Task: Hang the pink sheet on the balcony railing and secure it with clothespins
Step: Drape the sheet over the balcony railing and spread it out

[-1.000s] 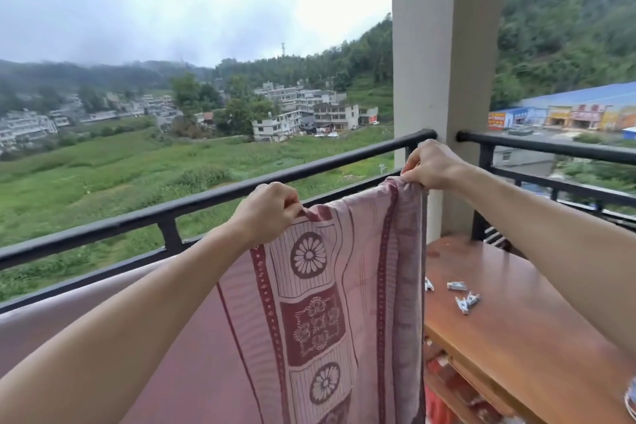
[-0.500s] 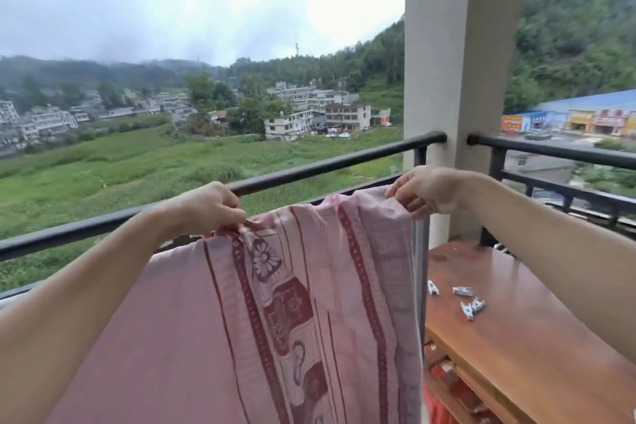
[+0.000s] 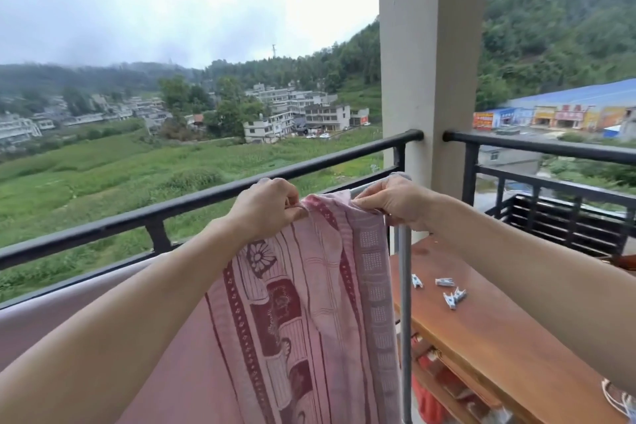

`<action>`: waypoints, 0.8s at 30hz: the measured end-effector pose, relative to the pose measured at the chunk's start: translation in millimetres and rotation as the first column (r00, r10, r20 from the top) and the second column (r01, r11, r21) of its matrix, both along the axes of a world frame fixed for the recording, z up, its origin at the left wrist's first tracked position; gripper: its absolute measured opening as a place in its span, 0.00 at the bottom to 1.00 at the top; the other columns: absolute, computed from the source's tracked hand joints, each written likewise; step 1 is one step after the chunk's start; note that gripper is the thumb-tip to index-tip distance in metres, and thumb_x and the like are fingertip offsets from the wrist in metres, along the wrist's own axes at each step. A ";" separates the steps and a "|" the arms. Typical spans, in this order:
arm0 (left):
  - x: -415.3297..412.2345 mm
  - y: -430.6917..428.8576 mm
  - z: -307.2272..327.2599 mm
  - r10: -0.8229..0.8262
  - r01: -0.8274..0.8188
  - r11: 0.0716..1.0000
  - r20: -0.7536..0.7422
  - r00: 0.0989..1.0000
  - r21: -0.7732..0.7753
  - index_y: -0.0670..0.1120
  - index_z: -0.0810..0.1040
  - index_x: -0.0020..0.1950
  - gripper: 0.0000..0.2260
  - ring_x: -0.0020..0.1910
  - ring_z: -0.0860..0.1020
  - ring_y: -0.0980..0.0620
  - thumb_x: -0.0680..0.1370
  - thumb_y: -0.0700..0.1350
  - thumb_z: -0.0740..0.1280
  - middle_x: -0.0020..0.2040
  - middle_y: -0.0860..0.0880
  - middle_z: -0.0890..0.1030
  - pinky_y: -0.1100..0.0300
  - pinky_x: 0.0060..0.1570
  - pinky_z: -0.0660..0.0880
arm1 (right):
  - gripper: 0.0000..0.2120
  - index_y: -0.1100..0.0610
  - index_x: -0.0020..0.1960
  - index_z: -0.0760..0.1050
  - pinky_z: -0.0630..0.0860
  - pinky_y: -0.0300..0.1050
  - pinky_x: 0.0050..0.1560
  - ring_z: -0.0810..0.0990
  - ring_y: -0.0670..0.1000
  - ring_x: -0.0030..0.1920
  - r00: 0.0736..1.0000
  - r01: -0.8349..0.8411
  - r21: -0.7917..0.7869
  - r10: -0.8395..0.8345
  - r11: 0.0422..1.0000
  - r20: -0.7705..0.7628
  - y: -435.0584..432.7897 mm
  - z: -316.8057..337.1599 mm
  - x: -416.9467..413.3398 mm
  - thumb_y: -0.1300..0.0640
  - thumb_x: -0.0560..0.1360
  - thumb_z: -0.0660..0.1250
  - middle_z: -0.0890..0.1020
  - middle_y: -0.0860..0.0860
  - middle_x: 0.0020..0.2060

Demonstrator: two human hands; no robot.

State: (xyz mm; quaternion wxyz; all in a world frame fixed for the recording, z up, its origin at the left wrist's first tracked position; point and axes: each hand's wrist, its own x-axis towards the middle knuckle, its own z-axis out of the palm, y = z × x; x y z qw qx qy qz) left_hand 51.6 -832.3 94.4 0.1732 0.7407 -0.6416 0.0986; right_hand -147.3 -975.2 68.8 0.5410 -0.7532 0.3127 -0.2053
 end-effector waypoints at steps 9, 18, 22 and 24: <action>27.6 25.5 12.9 -0.035 0.054 0.994 0.194 0.980 -0.096 0.43 0.76 0.36 0.10 0.34 0.78 0.47 0.77 0.44 0.68 0.36 0.48 0.80 0.52 0.35 0.76 | 0.03 0.54 0.38 0.84 0.72 0.36 0.43 0.77 0.41 0.33 0.947 0.221 -0.904 -0.300 0.366 0.110 3.0 52.0 -6.5 0.57 0.71 0.75 0.82 0.45 0.32; 54.8 78.3 30.9 0.000 0.010 0.997 0.125 0.992 -0.079 0.44 0.78 0.39 0.06 0.38 0.78 0.44 0.74 0.44 0.69 0.38 0.47 0.81 0.52 0.39 0.76 | 0.06 0.52 0.38 0.79 0.73 0.35 0.32 0.76 0.41 0.28 0.744 0.666 -0.462 -0.472 0.586 0.472 -60.3 74.8 -12.6 0.58 0.73 0.72 0.79 0.47 0.32; 31.9 64.6 14.9 -0.011 0.010 0.999 0.037 0.999 0.044 0.52 0.74 0.62 0.16 0.54 0.76 0.47 0.78 0.57 0.63 0.57 0.51 0.78 0.51 0.52 0.74 | 0.11 0.51 0.36 0.75 0.74 0.39 0.29 0.76 0.45 0.28 0.686 0.727 -0.350 -0.602 0.591 0.410 -85.7 46.4 -30.8 0.61 0.75 0.69 0.80 0.52 0.33; 31.7 58.0 7.4 0.026 -0.028 0.993 0.013 1.000 0.111 0.53 0.68 0.68 0.22 0.60 0.74 0.47 0.77 0.62 0.61 0.62 0.50 0.75 0.51 0.55 0.72 | 0.08 0.52 0.37 0.77 0.77 0.44 0.42 0.81 0.51 0.38 0.589 0.788 -0.446 -0.730 0.424 0.347 -98.1 32.5 -56.8 0.59 0.74 0.70 0.83 0.53 0.39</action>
